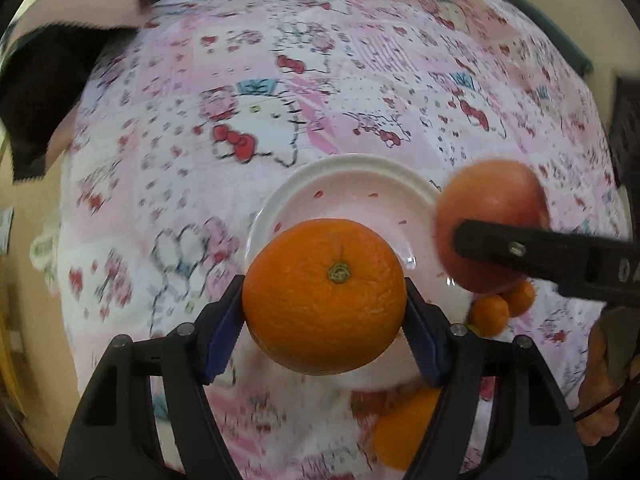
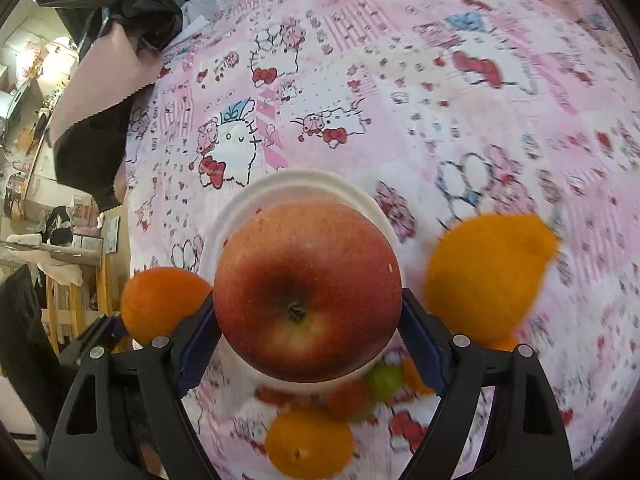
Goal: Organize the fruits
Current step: 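Lower the orange onto the plate with the left tool while the right tool places the apple beside it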
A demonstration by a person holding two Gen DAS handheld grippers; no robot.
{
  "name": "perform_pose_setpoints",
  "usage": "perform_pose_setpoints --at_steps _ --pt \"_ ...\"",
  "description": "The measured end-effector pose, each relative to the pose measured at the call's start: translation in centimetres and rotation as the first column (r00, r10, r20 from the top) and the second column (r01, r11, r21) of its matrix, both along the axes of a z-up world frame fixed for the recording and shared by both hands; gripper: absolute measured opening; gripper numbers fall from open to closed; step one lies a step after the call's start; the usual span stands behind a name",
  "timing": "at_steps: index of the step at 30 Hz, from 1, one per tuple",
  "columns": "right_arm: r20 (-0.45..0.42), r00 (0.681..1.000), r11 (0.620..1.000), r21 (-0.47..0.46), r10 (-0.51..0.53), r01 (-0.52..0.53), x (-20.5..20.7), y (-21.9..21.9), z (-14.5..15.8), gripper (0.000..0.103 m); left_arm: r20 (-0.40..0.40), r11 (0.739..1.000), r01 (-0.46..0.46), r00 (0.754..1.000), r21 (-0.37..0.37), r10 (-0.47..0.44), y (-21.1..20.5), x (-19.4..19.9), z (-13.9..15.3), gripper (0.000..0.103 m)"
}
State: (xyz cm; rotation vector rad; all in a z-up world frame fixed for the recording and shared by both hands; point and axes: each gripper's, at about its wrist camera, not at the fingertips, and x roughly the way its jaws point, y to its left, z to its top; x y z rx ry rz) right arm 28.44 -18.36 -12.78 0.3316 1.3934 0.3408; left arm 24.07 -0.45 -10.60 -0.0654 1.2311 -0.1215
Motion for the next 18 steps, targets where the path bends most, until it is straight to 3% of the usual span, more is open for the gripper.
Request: perform_pose_setpoints --at_steps 7,10,18 --pt "-0.060 0.998 0.999 -0.030 -0.029 0.028 2.6 1.4 -3.3 0.086 -0.026 0.998 0.064 0.998 0.023 -0.064 -2.0 2.7 -3.2 0.070" --pt "-0.088 0.992 0.996 -0.030 -0.085 0.083 2.8 1.1 -4.0 0.086 -0.037 0.998 0.067 0.997 0.004 -0.067 -1.9 3.2 -3.9 0.070" --pt "-0.097 0.990 0.993 -0.073 -0.105 0.098 3.7 1.9 -4.6 0.086 -0.032 0.998 0.055 0.998 0.010 -0.054 -1.6 3.9 -4.9 0.070"
